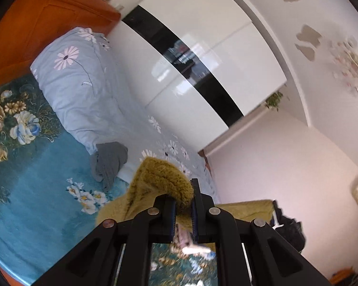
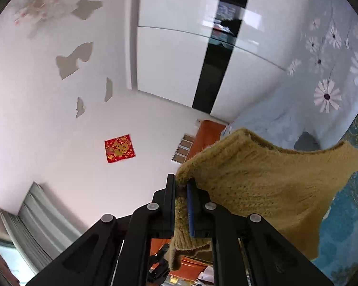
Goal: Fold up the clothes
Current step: 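Lift the sweater high with both tools and spread it between them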
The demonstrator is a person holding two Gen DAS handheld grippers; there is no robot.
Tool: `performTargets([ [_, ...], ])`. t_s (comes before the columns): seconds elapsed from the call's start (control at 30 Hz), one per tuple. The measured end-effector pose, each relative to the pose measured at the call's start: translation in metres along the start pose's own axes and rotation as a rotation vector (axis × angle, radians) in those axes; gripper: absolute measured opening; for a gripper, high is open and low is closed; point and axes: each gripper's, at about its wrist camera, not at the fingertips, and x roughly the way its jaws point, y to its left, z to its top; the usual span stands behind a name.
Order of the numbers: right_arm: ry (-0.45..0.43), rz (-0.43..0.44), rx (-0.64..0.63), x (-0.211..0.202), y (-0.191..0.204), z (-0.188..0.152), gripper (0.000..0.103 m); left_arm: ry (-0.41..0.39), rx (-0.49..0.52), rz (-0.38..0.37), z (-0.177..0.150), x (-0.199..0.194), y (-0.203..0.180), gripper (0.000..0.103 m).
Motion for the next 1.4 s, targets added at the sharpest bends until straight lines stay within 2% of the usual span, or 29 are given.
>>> performTargets([
  [0.17,-0.036,-0.042,-0.014,-0.03,0.024,-0.042,0.009,0.074,-0.008,-0.038,-0.015,-0.017,0.015,0.011],
  [0.27,-0.056,-0.066,-0.011,-0.036,0.028,-0.054,0.009,0.068,-0.017,-0.069,-0.008,-0.018,0.014,0.011],
  [0.37,-0.06,-0.091,-0.022,-0.037,0.034,-0.051,0.008,0.061,-0.019,-0.061,0.003,-0.003,0.013,0.011],
  [0.47,-0.04,-0.142,-0.015,-0.029,0.021,-0.041,0.008,0.103,-0.066,-0.014,0.007,0.034,0.029,0.011],
  [0.57,-0.011,-0.206,0.038,-0.017,-0.021,-0.029,0.008,0.171,-0.126,0.08,-0.001,0.087,0.059,0.011],
  [0.77,0.064,-0.348,0.21,0.005,-0.145,-0.006,0.008,0.302,-0.26,0.263,-0.027,0.187,0.122,0.011],
  [0.97,0.155,-0.489,0.323,0.043,-0.253,0.028,0.008,0.388,-0.325,0.427,-0.035,0.286,0.168,0.011],
  [1.07,0.202,-0.547,0.36,0.063,-0.301,0.044,0.008,0.419,-0.361,0.489,-0.037,0.32,0.189,0.011],
  [1.2,0.247,-0.574,0.396,0.086,-0.348,0.06,0.008,0.441,-0.396,0.547,-0.03,0.355,0.21,0.011],
  [1.33,0.278,-0.582,0.397,0.12,-0.381,0.083,0.008,0.439,-0.361,0.591,-0.008,0.4,0.216,0.011],
  [1.4,0.287,-0.582,0.388,0.136,-0.391,0.095,0.008,0.425,-0.343,0.586,0.007,0.419,0.215,0.011],
])
